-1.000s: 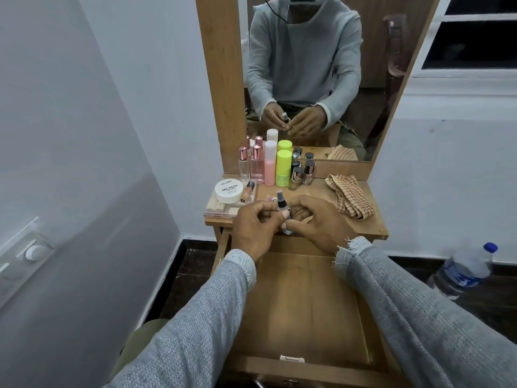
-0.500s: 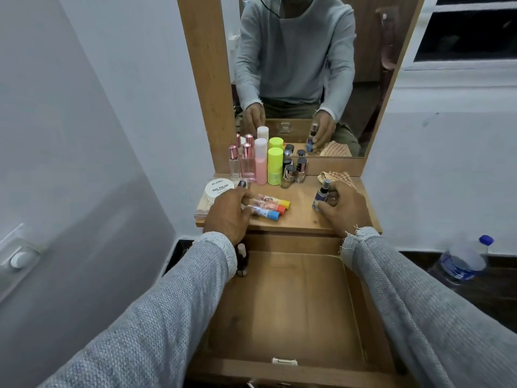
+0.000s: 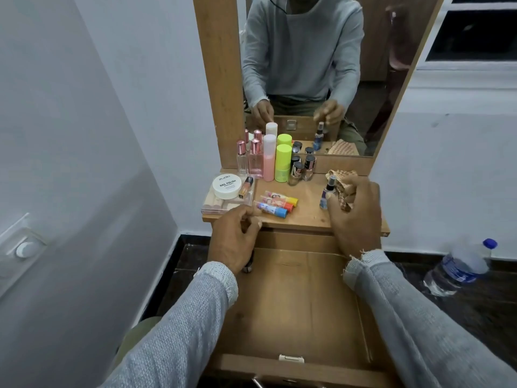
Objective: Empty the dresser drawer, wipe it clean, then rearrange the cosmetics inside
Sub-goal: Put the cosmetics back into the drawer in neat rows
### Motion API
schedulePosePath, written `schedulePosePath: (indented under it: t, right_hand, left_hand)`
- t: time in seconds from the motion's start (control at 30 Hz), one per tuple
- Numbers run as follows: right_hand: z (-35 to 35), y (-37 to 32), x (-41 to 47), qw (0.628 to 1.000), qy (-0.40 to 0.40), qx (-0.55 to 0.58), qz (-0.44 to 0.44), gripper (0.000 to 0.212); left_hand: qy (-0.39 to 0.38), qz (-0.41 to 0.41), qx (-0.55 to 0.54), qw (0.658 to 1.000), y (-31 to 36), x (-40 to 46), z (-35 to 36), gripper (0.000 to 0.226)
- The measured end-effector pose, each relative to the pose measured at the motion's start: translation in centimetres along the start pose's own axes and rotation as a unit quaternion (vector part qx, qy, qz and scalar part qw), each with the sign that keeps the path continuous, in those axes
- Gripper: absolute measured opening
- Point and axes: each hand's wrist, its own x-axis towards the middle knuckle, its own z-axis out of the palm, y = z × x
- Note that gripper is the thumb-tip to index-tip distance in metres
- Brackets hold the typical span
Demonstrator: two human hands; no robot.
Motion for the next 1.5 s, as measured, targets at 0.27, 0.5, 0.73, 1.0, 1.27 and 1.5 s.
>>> schedulePosePath:
  t: [0.27,0.5,0.73,1.0,1.27,1.5]
  right_hand:
    - [5.3,-3.1,-1.0,0.943,-0.283,-0.12,-0.126,0.036]
    - [6.5,-2.7,-0.3,0.938,-0.293,-0.142,-0.119,0.022]
    - [5.3,-1.5,-1.7,0.954,-0.237,-0.148,-0.109,0.024]
    - [3.1,-0.8,-4.0,0.948,-0.255,-0.098,-0.161,0.022]
    - [2.1,0.8,-6.9,0.904,-0.379,-0.044,-0.193,0.021]
    - [3.6,-1.6,-1.9,0.96,-0.234,-0.092,-0.122,0.021]
  left_hand:
    - [-0.028,-0.016,-0.041,0.999,-1.8,-4.4,1.3,0.017]
    - [-0.085,-0.037,-0.027,0.995,-3.7,-6.7,2.4,0.014]
    - [-0.112,-0.069,-0.029,0.991,-4.0,-7.0,3.1,0.012]
    - [-0.09,-0.147,-0.186,0.967,-3.4,-6.5,2.8,0.022]
    - [-0.089,-0.249,-0.322,0.909,-3.7,-5.9,2.5,0.014]
    - [-0.112,-0.213,-0.133,0.962,-5.0,-6.1,3.4,0.006]
